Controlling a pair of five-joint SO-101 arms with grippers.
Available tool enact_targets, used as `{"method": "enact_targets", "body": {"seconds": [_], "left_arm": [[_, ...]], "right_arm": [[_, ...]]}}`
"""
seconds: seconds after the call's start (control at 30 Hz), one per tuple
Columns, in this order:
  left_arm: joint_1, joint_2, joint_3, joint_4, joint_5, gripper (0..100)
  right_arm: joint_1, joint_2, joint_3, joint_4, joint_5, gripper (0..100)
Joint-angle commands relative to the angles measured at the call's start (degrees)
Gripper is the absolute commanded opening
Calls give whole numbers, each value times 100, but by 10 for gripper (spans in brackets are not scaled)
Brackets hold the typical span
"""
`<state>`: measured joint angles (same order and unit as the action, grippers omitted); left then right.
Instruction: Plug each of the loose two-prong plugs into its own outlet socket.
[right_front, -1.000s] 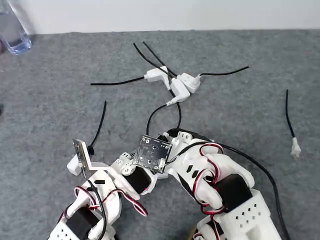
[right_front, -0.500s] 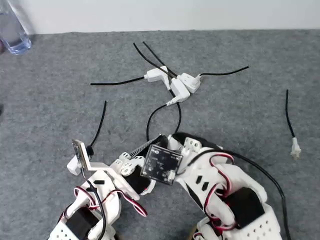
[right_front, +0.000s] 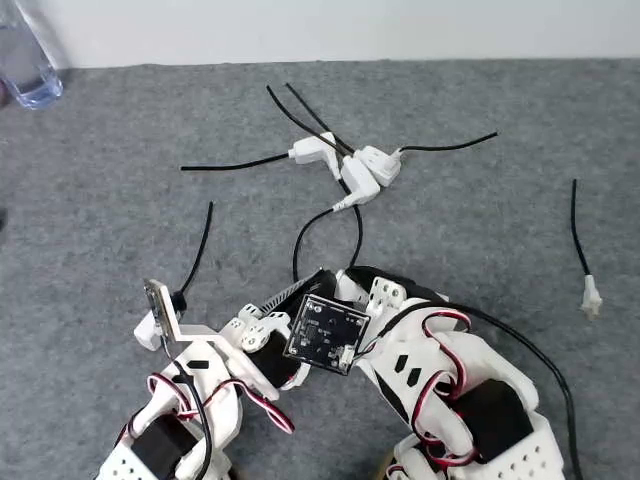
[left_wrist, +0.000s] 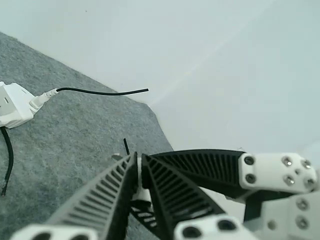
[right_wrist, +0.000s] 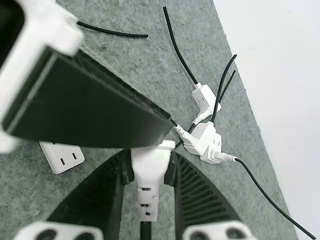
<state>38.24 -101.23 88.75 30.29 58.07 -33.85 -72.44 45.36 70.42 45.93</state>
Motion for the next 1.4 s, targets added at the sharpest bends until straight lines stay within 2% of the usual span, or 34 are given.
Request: {"method": "enact_targets", "body": {"seconds": [0.0, 1.37], "left_arm": [[0, 62, 4, -35, 18, 13], [0, 62, 4, -35, 18, 13]], "right_arm": [[-31, -145, -413, 13, -44, 9], [-57, -497, -809, 268, -176, 9]]}}
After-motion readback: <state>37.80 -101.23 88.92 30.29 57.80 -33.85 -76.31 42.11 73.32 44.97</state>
